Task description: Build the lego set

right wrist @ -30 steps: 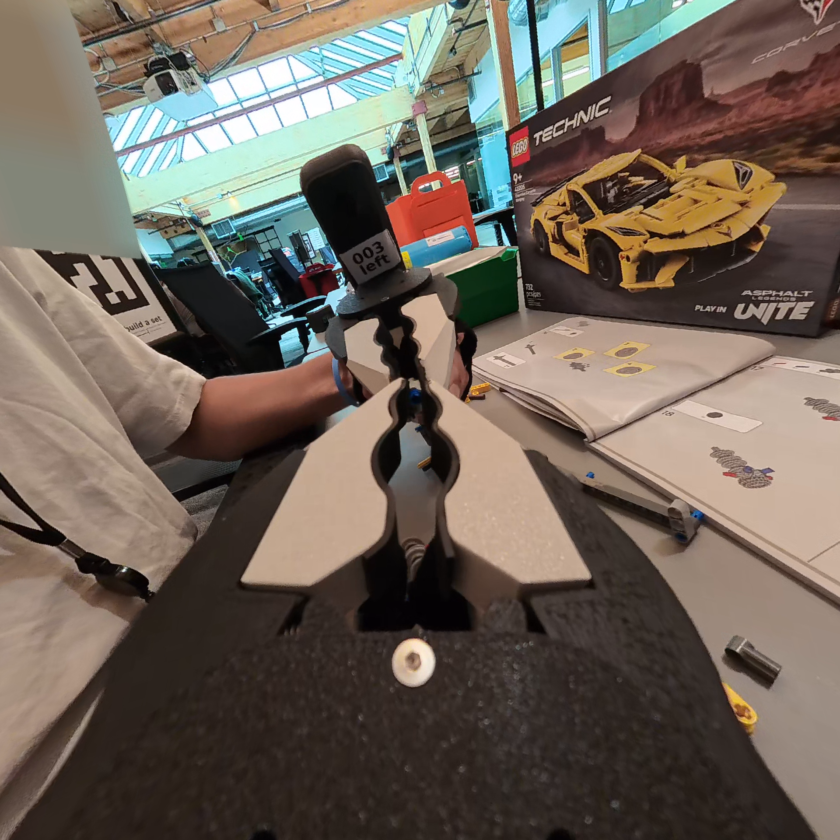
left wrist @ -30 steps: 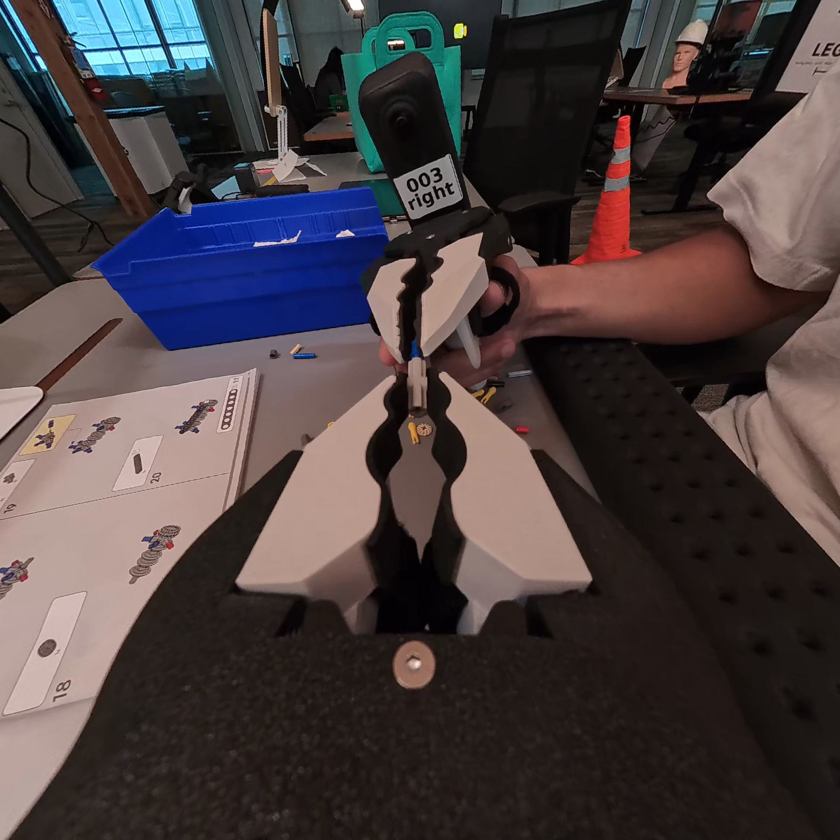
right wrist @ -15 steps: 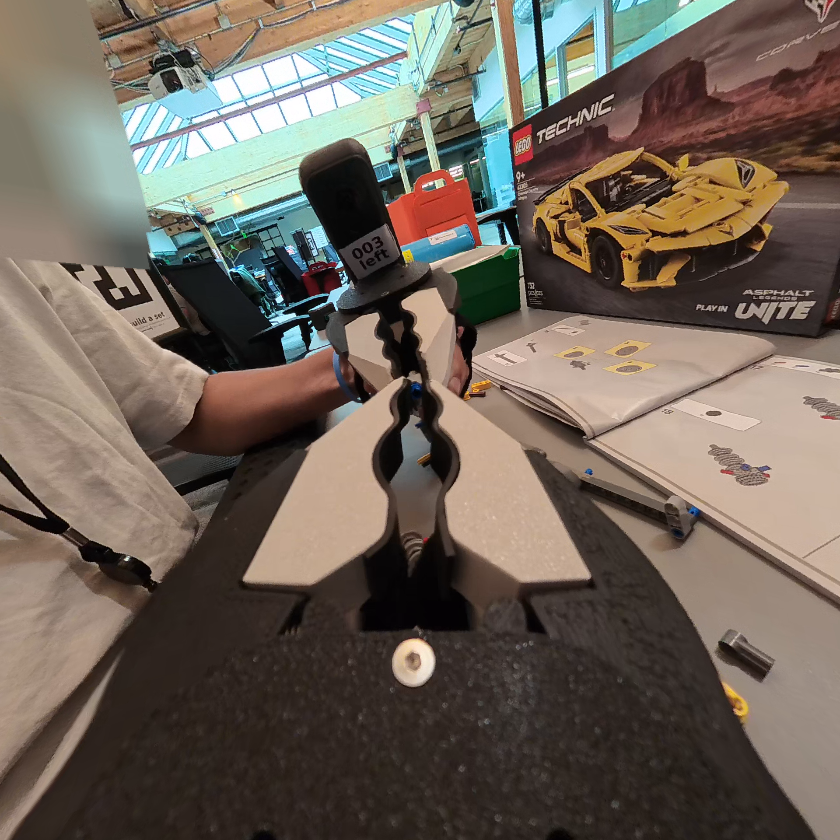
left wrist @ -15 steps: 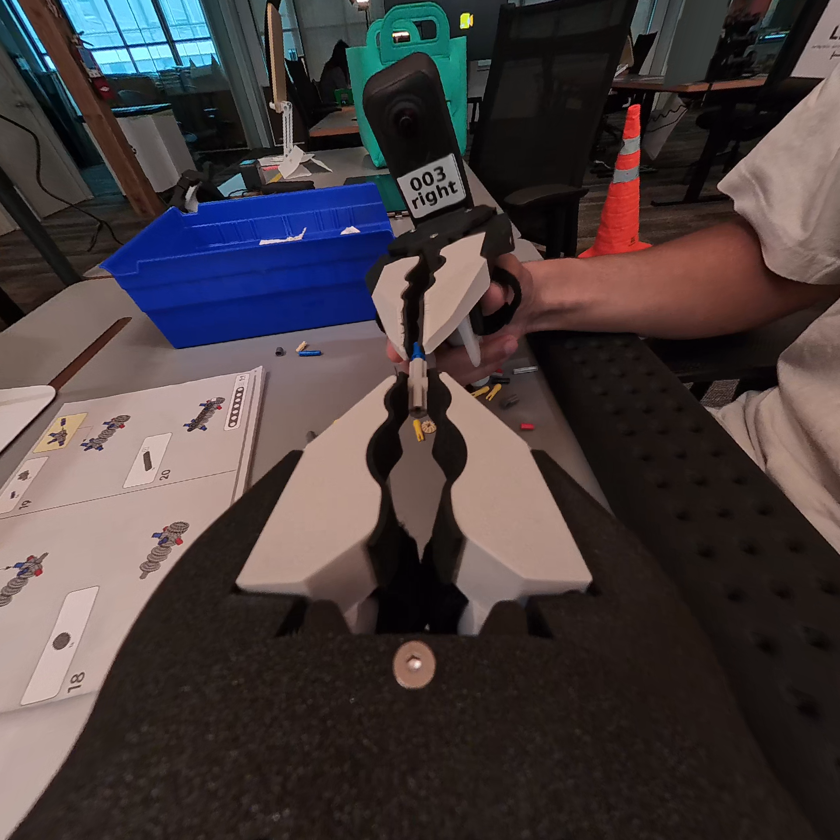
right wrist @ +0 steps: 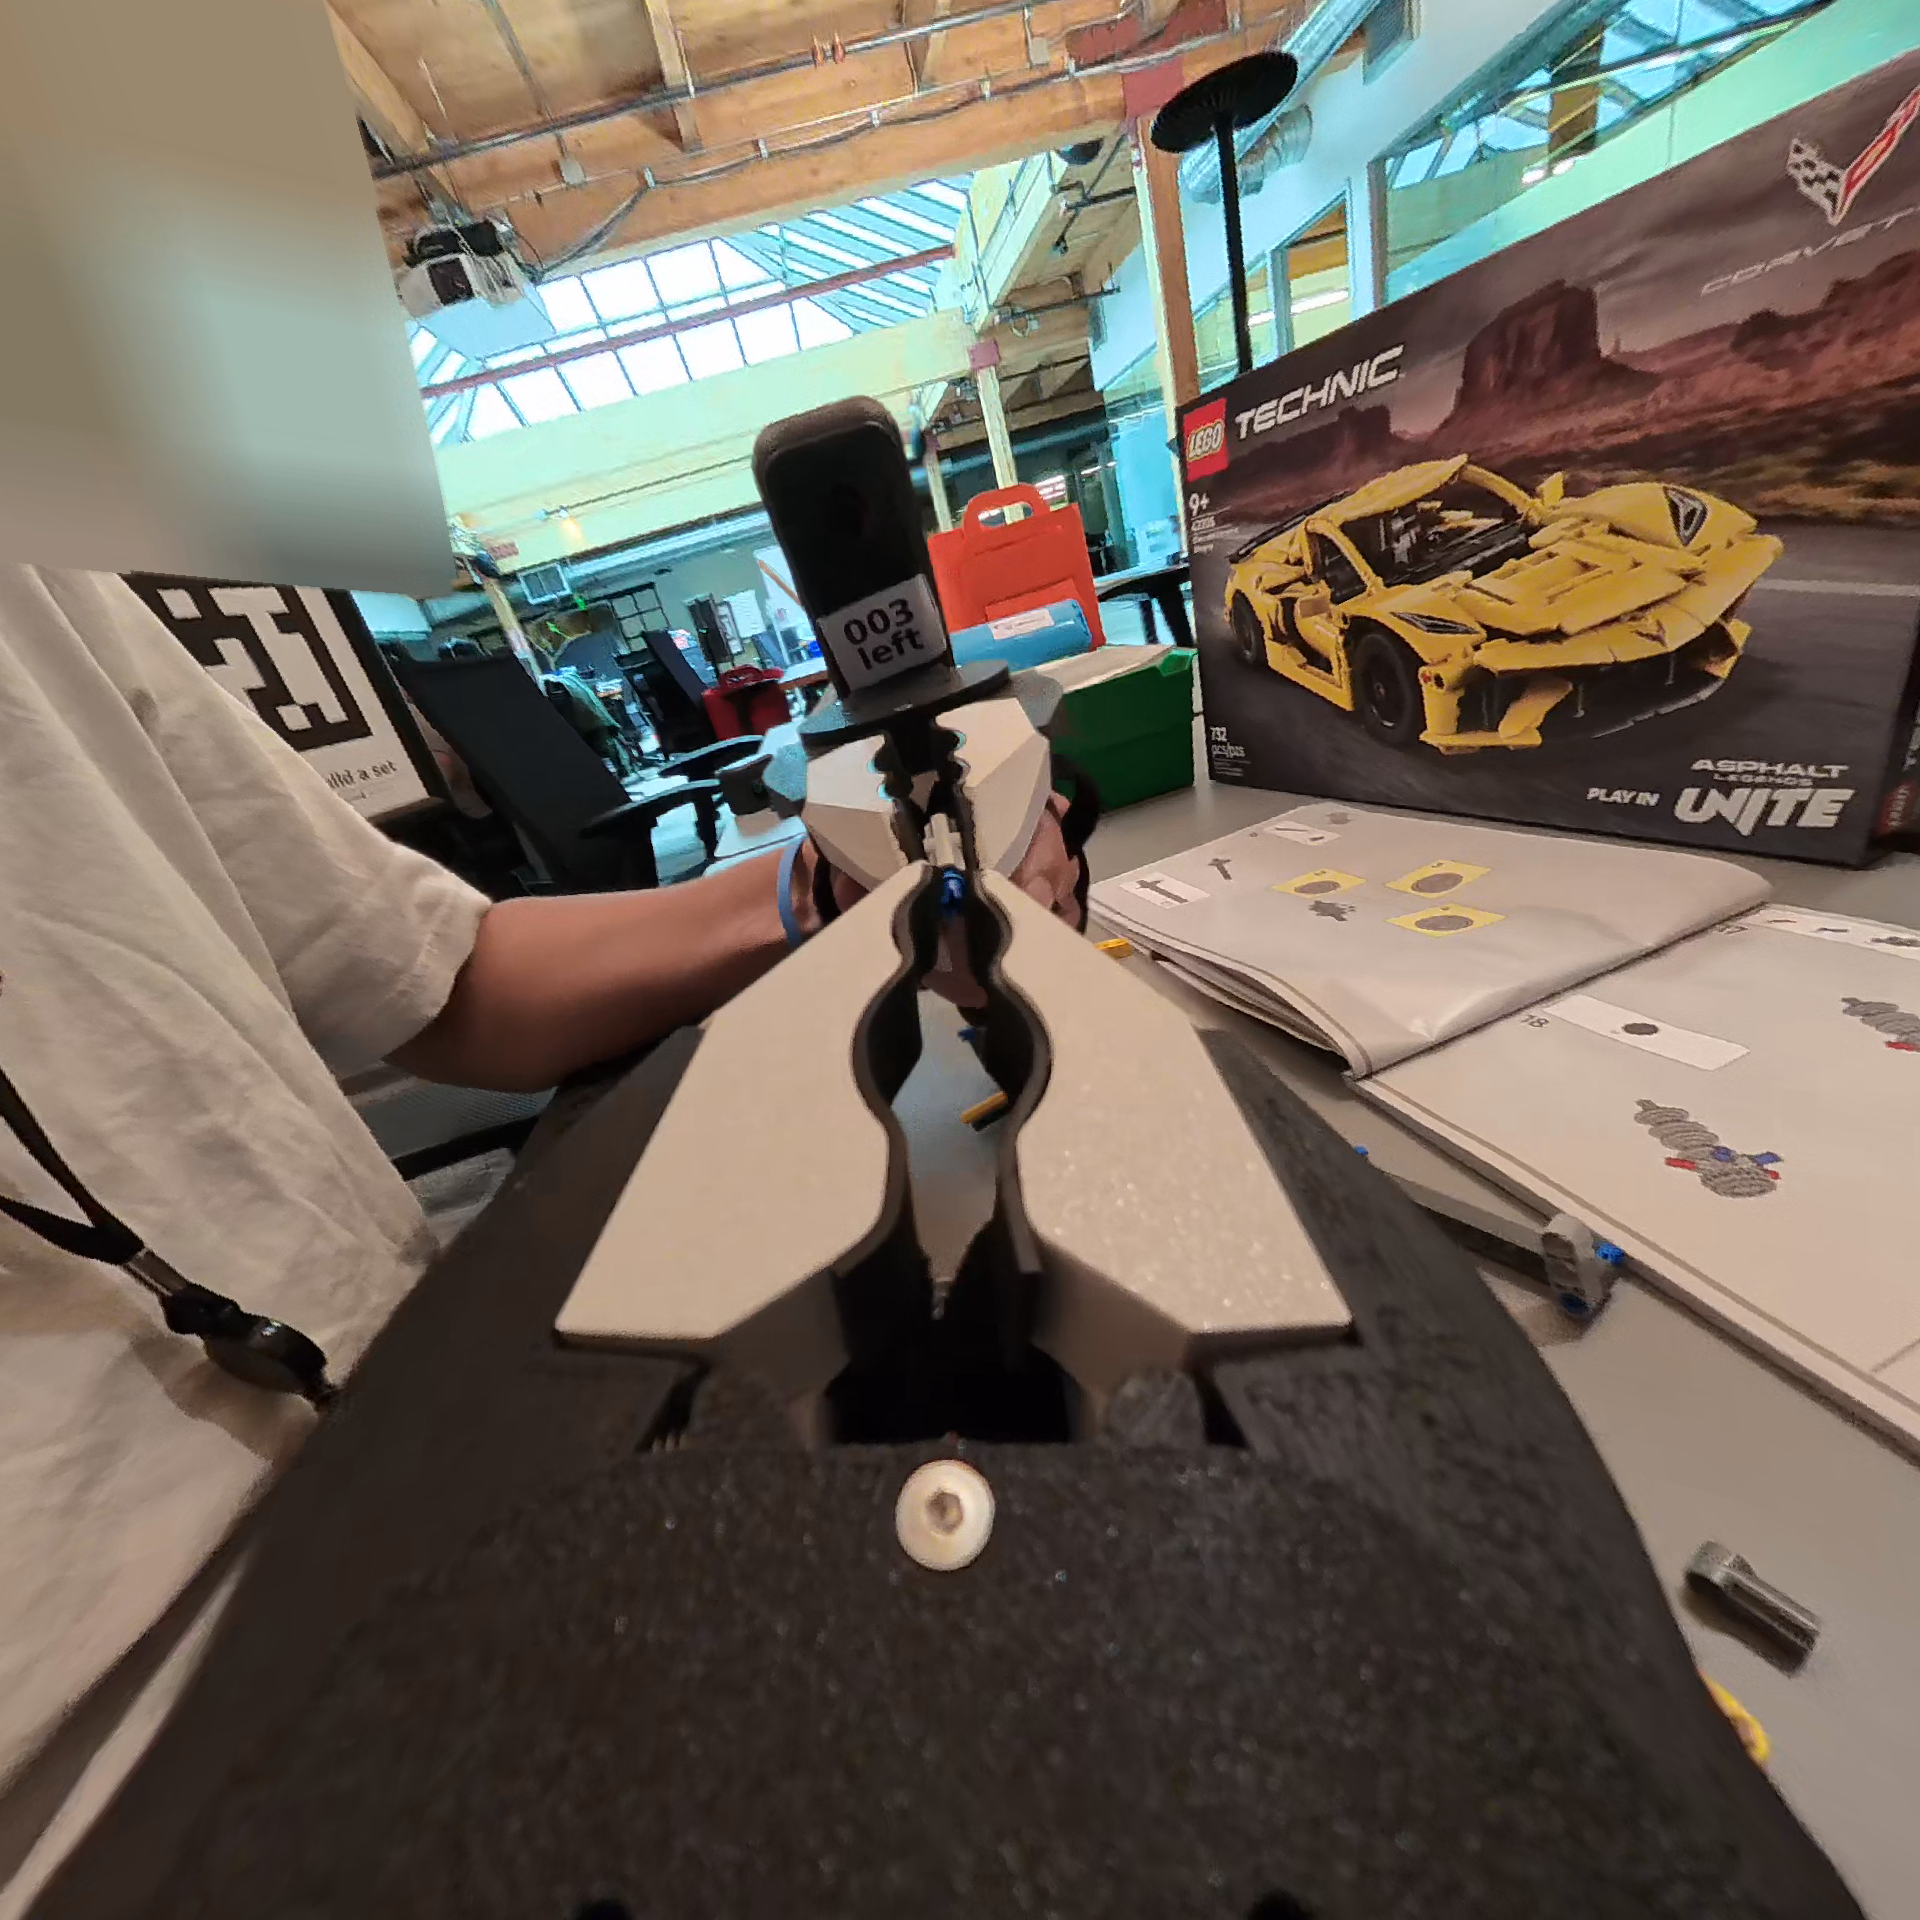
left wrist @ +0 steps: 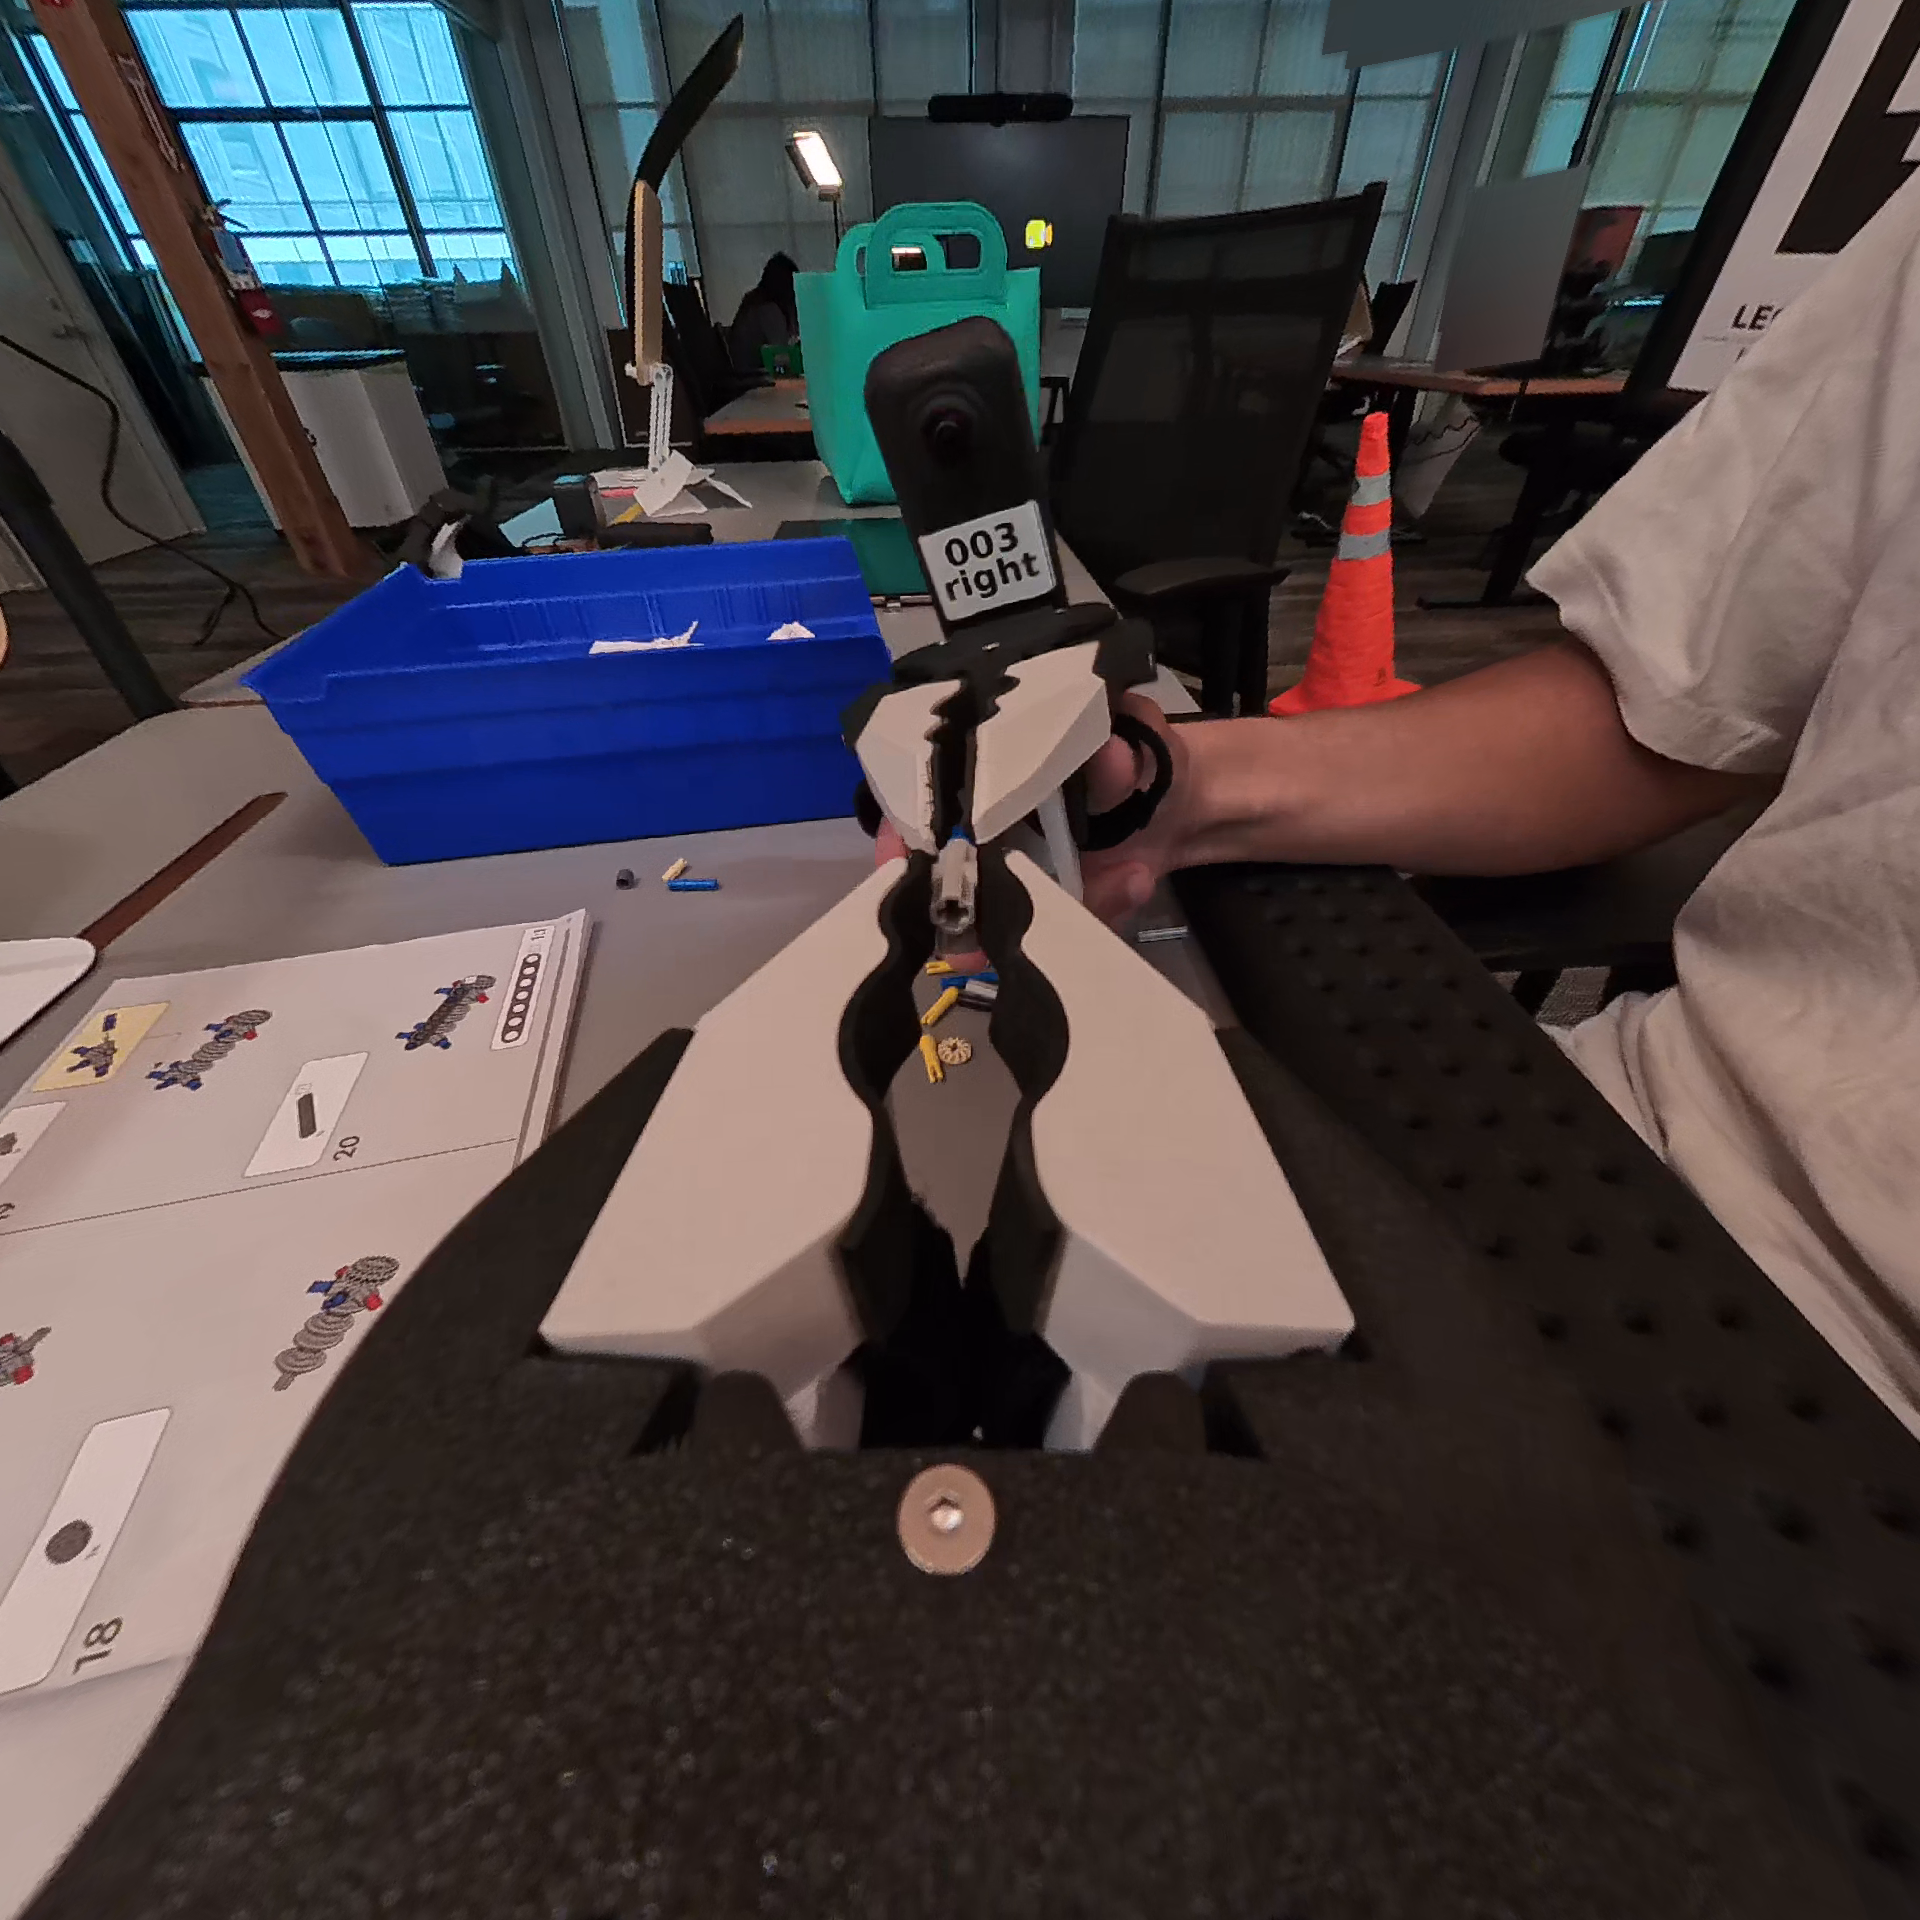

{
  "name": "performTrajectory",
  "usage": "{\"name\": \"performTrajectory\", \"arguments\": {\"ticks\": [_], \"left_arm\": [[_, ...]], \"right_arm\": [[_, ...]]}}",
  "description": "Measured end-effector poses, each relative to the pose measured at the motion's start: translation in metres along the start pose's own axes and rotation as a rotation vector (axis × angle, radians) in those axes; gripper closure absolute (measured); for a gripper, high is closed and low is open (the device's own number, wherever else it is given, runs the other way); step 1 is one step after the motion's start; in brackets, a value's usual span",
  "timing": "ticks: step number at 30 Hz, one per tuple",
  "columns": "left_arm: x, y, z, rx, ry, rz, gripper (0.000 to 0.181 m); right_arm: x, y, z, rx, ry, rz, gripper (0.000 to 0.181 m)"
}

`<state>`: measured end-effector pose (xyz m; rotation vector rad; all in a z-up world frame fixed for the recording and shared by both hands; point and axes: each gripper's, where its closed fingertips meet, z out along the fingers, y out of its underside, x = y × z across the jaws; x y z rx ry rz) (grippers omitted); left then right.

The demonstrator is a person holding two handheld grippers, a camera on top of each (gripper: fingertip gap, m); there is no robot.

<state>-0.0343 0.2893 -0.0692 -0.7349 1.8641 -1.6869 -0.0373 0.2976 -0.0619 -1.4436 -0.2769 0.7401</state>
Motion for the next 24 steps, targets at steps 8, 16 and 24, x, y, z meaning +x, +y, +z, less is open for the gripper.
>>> {"name": "performTrajectory", "arguments": {"ticks": [8,16,24], "left_arm": [[0.002,-0.003,-0.003,0.015,0.017,-0.012,0.175],[0.005,0.002,0.002,-0.005,0.025,-0.001,0.175],[0.005,0.018,0.004,-0.106,0.009,0.061,0.175]], "right_arm": [[-0.001,-0.001,-0.001,-0.021,0.01,-0.03,0.176],[-0.004,0.004,-0.002,-0.047,-0.01,-0.029,0.178],[-0.001,0.02,-0.005,-0.124,0.02,-0.05,0.178]]}}
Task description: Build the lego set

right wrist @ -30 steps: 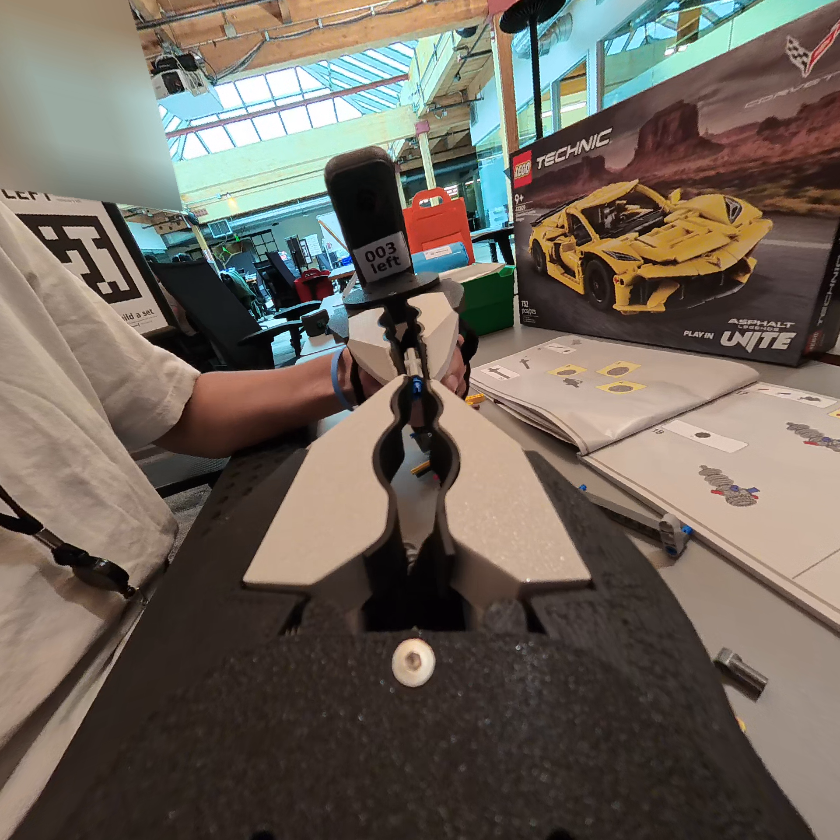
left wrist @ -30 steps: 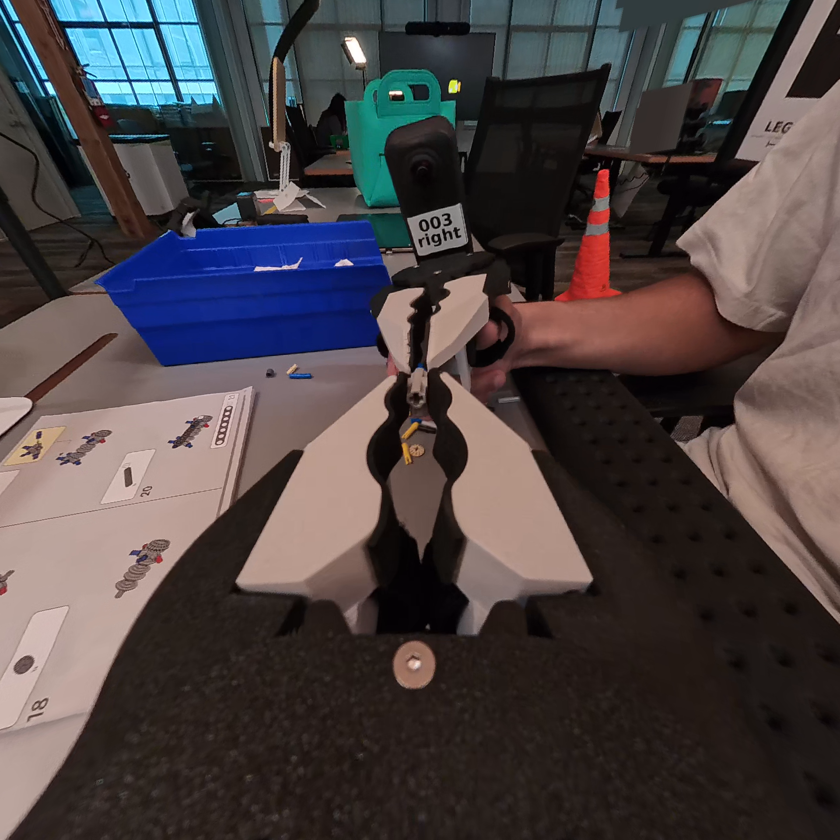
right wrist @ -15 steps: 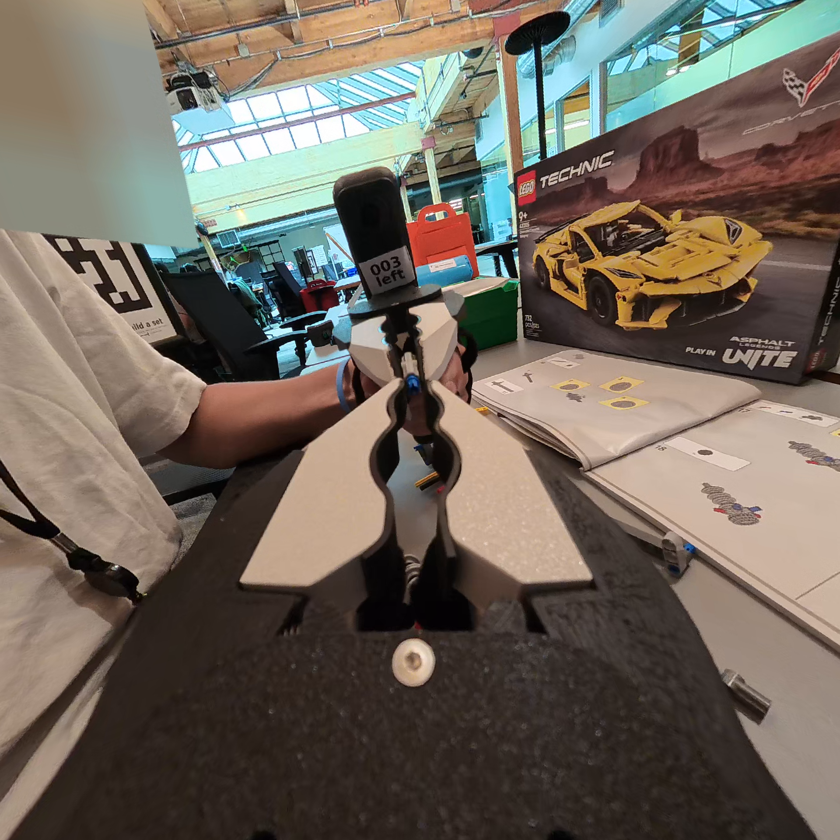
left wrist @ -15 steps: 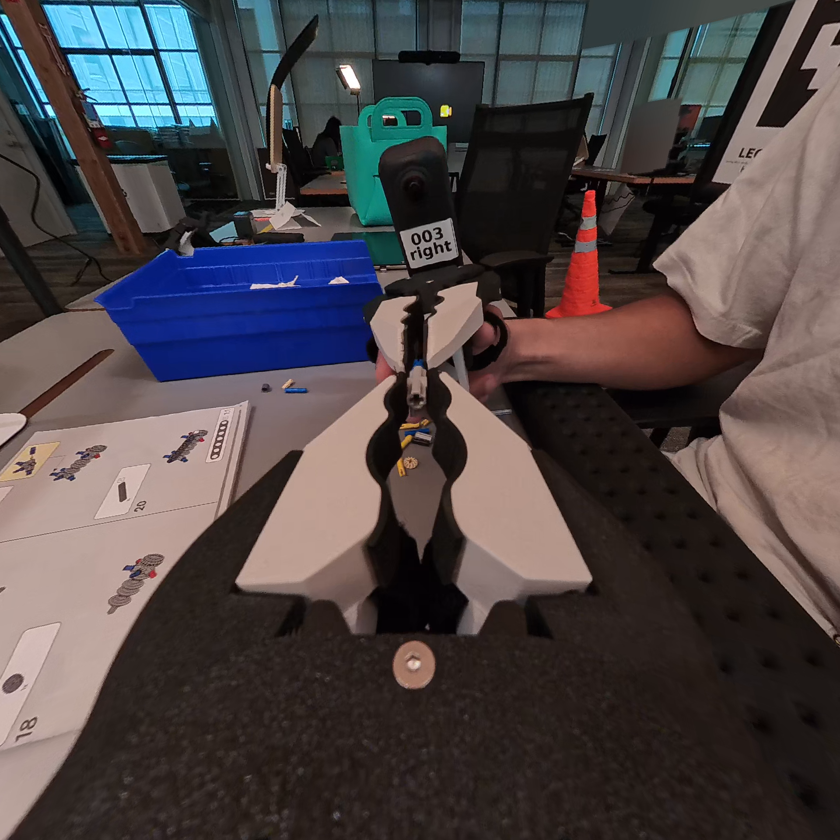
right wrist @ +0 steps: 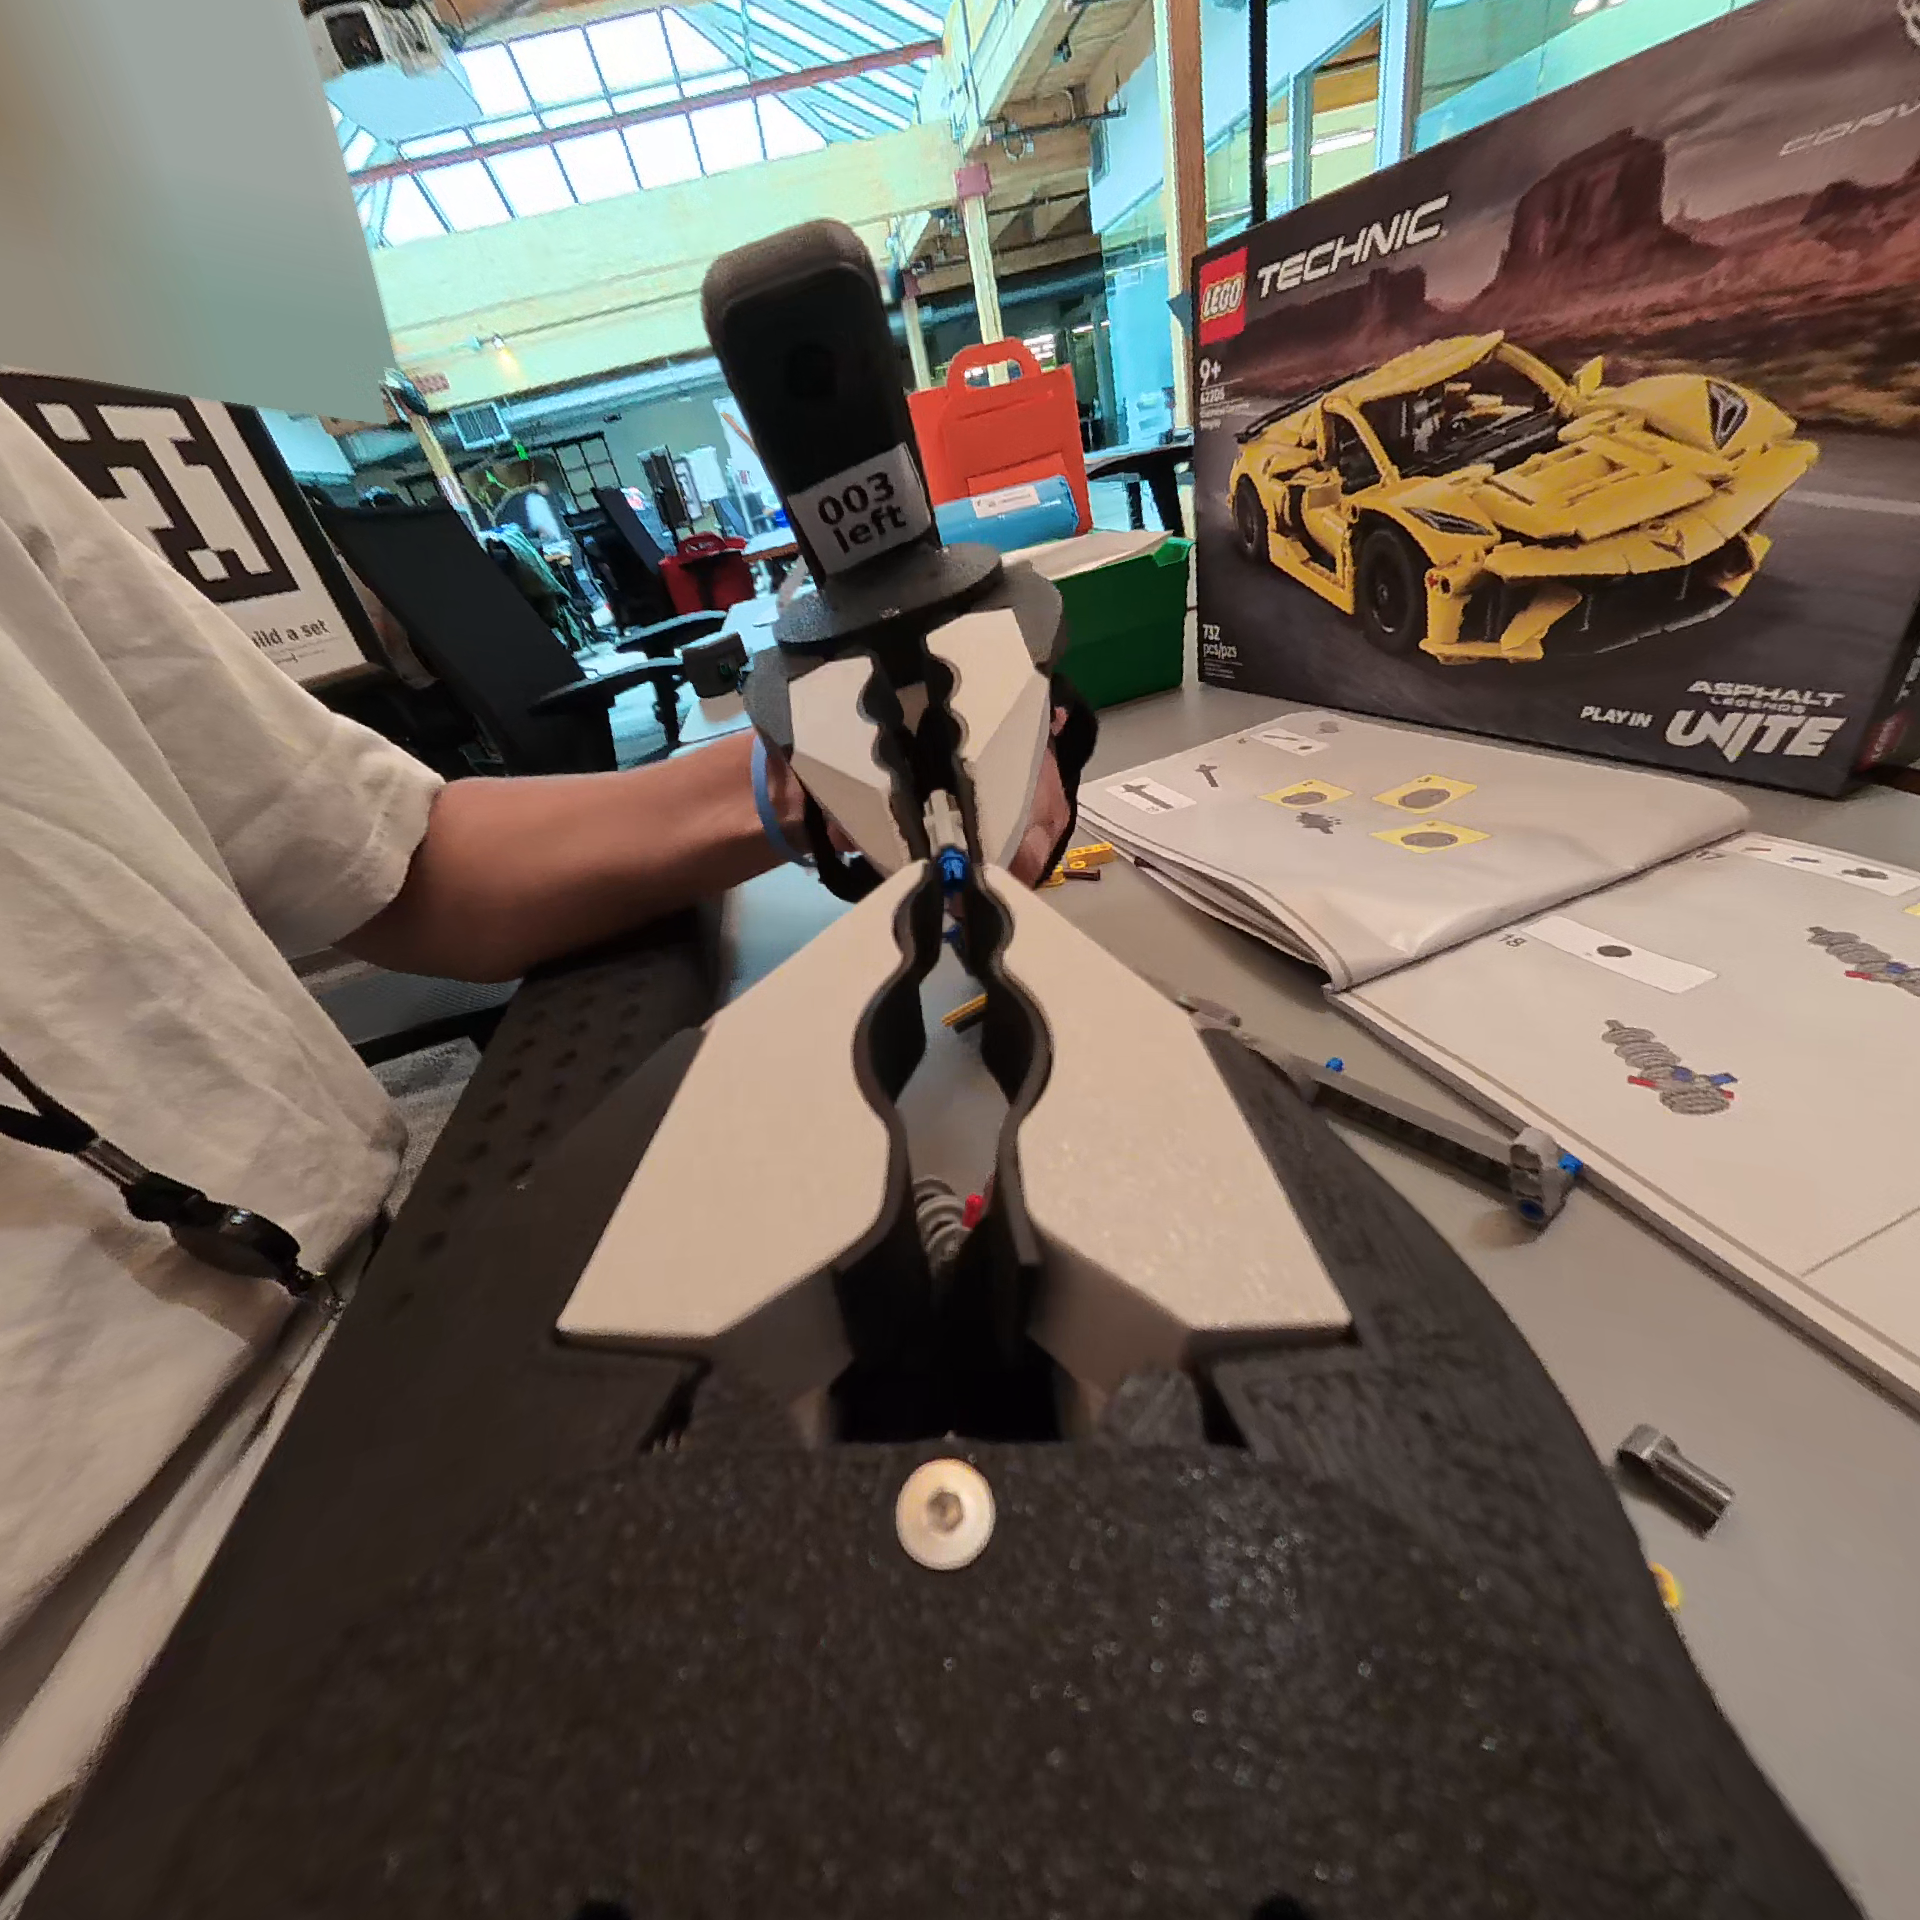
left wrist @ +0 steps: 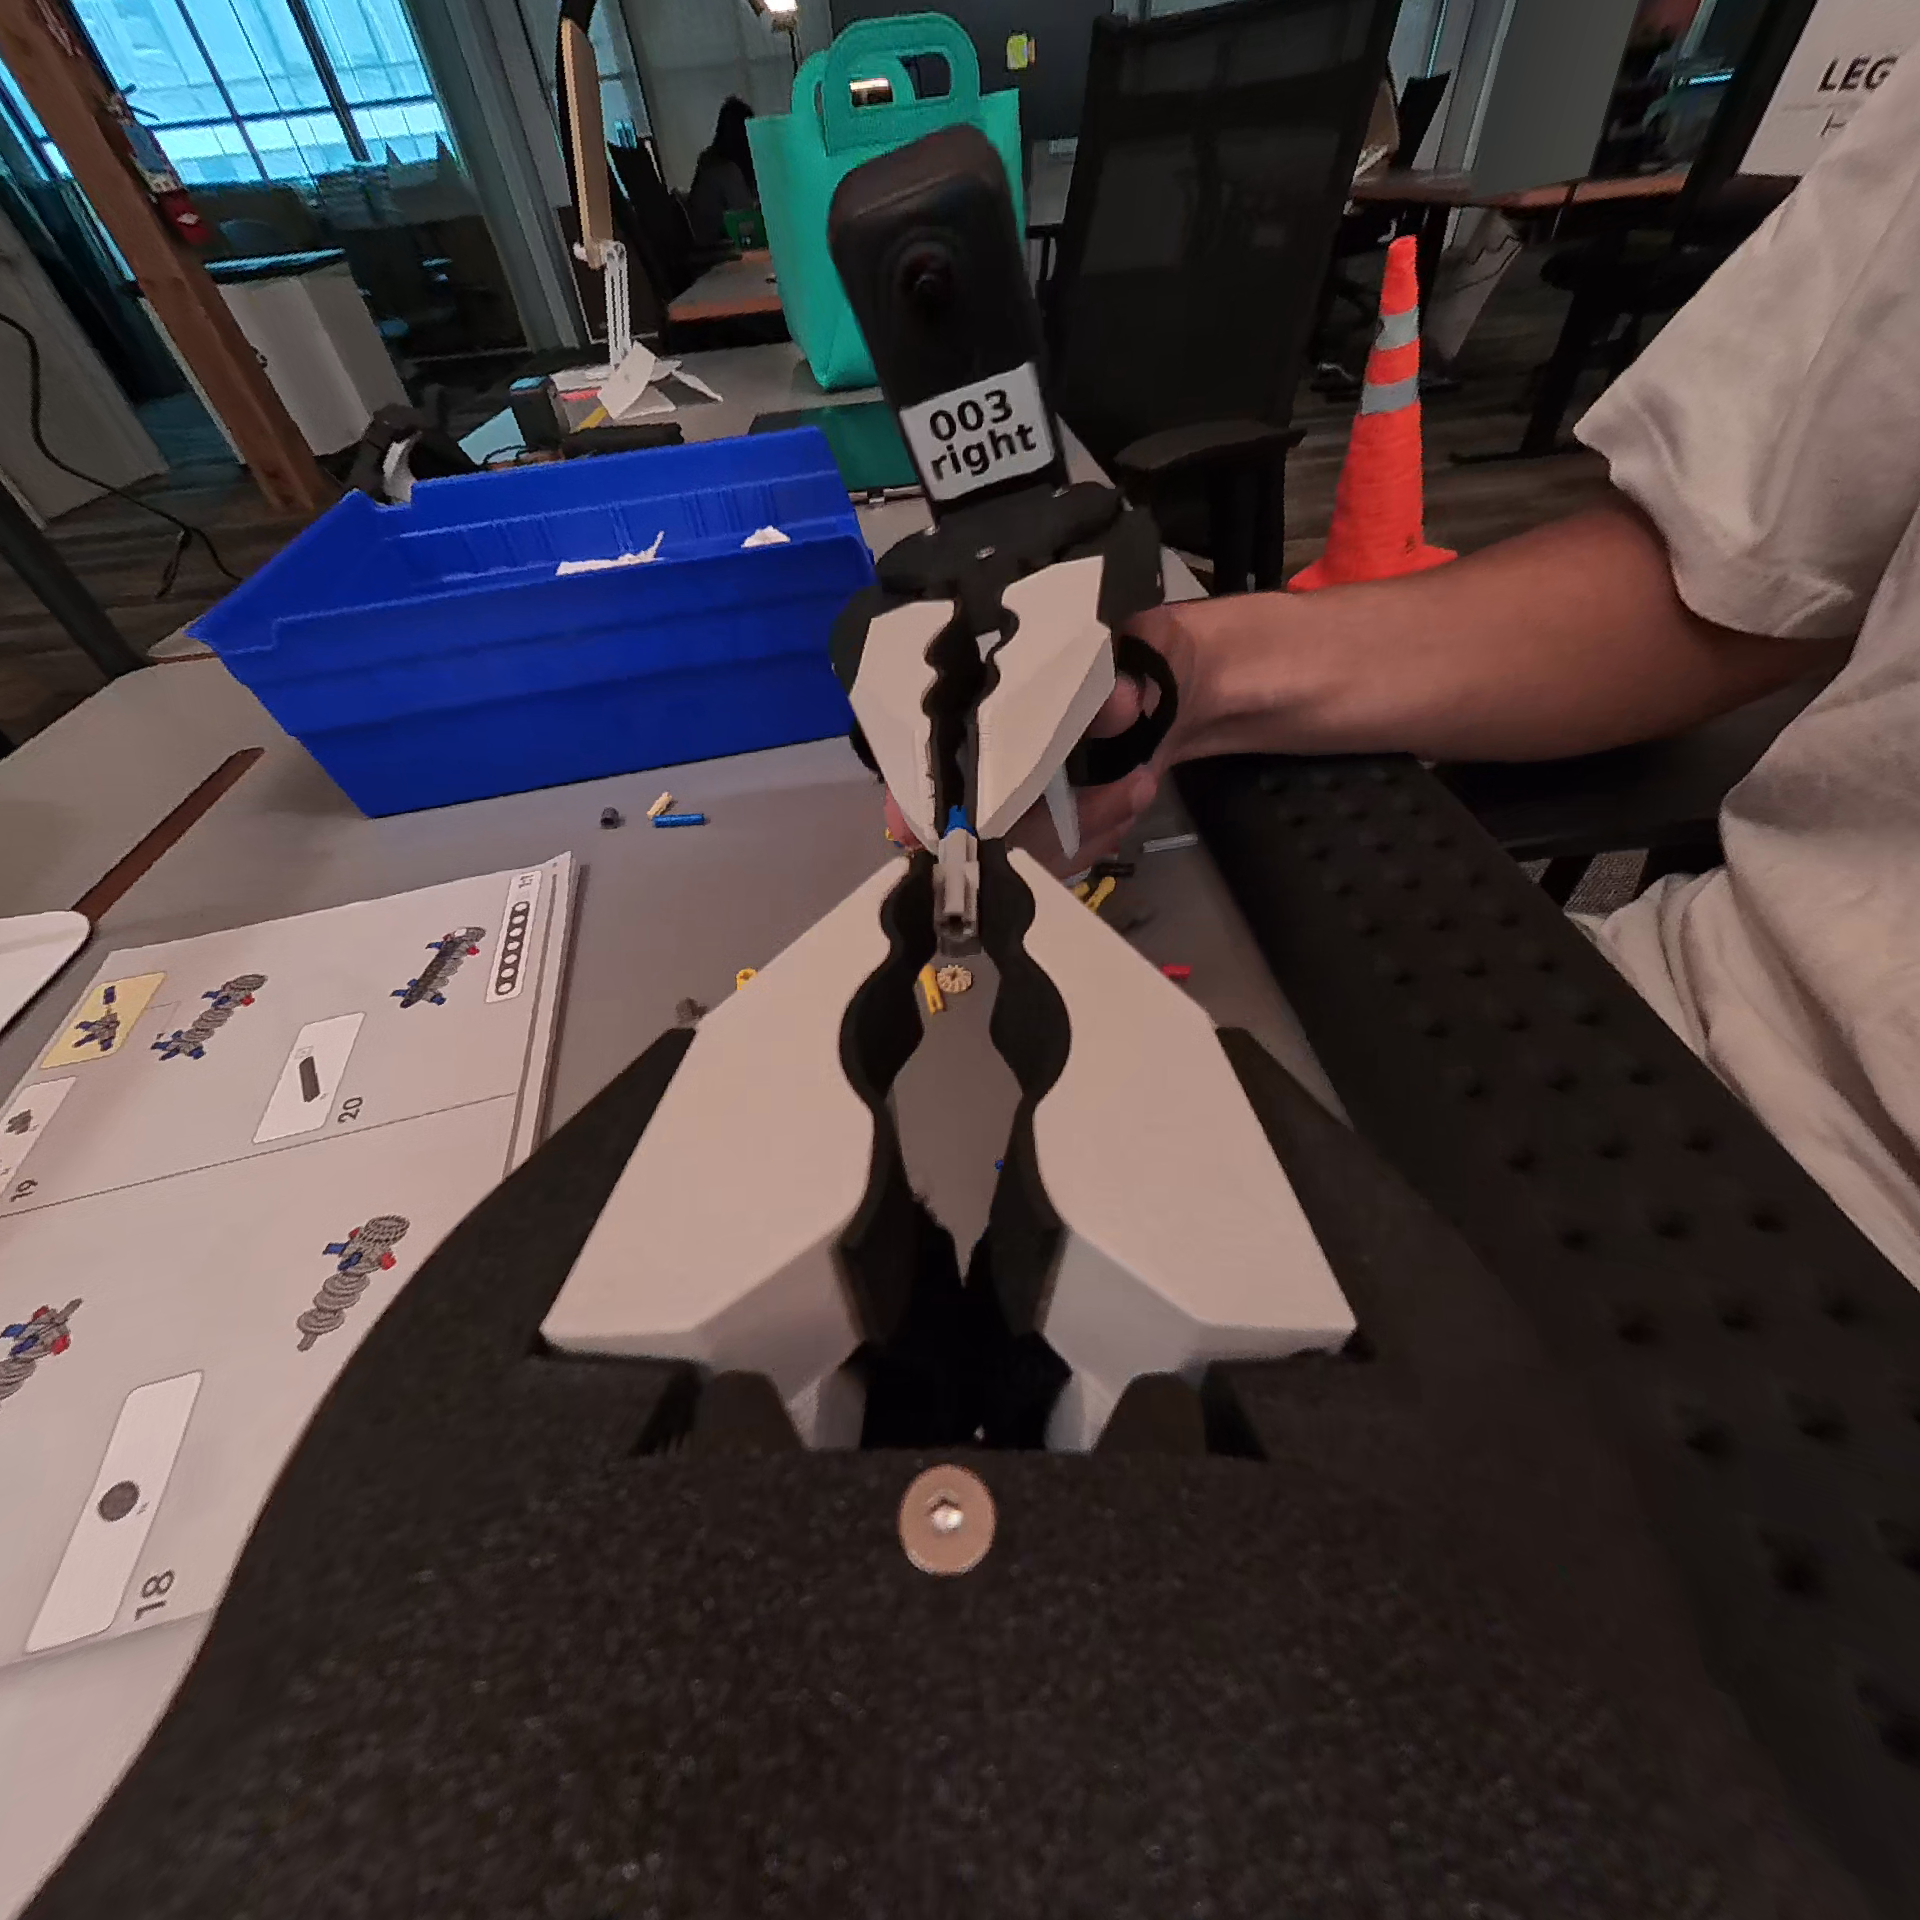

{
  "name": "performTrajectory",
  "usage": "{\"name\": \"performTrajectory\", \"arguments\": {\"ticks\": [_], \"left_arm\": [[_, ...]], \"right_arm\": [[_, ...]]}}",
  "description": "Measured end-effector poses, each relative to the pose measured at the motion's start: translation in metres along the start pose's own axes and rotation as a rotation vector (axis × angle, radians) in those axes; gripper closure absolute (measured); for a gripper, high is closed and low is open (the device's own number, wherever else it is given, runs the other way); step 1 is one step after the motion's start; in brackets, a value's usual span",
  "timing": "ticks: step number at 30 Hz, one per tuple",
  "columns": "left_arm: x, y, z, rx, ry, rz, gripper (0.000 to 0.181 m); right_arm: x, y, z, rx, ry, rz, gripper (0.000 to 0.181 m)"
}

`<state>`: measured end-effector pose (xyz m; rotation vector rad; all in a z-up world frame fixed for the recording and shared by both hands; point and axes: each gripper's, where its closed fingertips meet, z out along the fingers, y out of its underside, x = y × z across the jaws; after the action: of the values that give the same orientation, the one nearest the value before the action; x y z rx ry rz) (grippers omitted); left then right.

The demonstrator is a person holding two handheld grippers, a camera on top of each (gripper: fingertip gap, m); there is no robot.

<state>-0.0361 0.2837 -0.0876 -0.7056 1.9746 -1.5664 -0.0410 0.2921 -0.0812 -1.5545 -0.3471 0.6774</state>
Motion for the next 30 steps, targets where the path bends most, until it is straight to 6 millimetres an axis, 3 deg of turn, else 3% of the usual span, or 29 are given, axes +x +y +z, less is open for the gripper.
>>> {"name": "performTrajectory", "arguments": {"ticks": [8,13,16,20,24,28,30], "left_arm": [[-0.002,0.012,0.005,-0.178,-0.12,0.254,0.175],[-0.004,0.022,0.007,-0.313,-0.193,0.42,0.175],[-0.006,0.026,0.008,-0.326,-0.2,0.423,0.175],[-0.011,0.008,0.009,-0.2,-0.235,0.374,0.175],[-0.021,-0.016,0.005,-0.041,-0.318,0.36,0.175],[-0.011,-0.036,0.009,0.109,-0.296,0.343,0.175],[-0.007,-0.04,0.012,0.155,-0.289,0.341,0.175]], "right_arm": [[0.0,0.01,-0.002,-0.042,-0.102,0.22,0.178],[0.001,0.018,-0.001,-0.081,-0.108,0.268,0.179],[0.002,0.019,0.0,-0.087,-0.1,0.269,0.179],[0.004,0.001,-0.004,0.002,-0.09,0.258,0.176],[0.012,-0.031,-0.017,0.202,-0.097,0.352,0.156],[-0.007,-0.025,-0.004,0.177,-0.265,0.549,0.131],[-0.02,-0.022,0.005,0.142,-0.349,0.586,0.13]]}}
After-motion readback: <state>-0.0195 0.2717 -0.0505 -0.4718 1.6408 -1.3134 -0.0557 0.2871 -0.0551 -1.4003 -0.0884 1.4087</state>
